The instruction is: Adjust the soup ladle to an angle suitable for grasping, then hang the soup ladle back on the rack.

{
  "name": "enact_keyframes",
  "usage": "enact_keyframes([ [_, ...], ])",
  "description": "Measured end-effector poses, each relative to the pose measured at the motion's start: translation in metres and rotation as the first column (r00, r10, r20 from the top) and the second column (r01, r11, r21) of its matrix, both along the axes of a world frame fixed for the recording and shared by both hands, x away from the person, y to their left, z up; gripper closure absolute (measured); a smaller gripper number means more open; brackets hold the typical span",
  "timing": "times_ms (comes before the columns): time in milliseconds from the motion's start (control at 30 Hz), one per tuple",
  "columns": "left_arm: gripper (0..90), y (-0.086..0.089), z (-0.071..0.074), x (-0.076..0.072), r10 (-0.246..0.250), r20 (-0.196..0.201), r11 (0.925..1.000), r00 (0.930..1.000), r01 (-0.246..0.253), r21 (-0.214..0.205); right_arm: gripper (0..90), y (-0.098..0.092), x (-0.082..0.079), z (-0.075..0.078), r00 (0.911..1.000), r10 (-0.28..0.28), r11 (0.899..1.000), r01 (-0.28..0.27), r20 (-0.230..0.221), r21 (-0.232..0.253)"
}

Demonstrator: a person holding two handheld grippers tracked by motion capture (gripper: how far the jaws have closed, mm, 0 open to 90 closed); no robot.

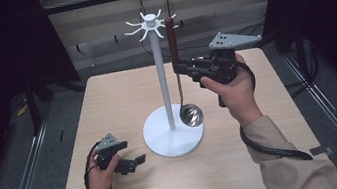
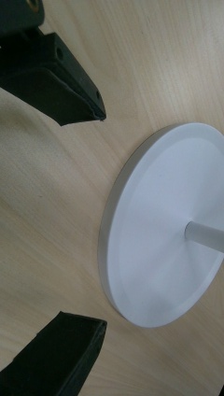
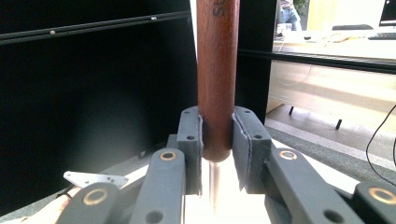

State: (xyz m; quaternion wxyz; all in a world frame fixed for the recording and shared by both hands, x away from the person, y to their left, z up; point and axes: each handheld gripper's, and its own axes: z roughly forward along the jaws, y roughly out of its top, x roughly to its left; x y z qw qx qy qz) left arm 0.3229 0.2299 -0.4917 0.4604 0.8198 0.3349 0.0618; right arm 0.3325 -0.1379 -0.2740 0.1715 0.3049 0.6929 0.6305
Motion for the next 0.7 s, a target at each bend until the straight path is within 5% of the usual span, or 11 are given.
enact_keyframes([
  [700, 1.9, -0.0007, 0.0004, -0.0006, 0.0, -0.001, 1.0, 1.0, 0.0, 0.0, 66.6, 0.0009, -0.0007, -0.0025, 1.0, -0.005, 1.0, 0.005, -0.002, 0.005],
])
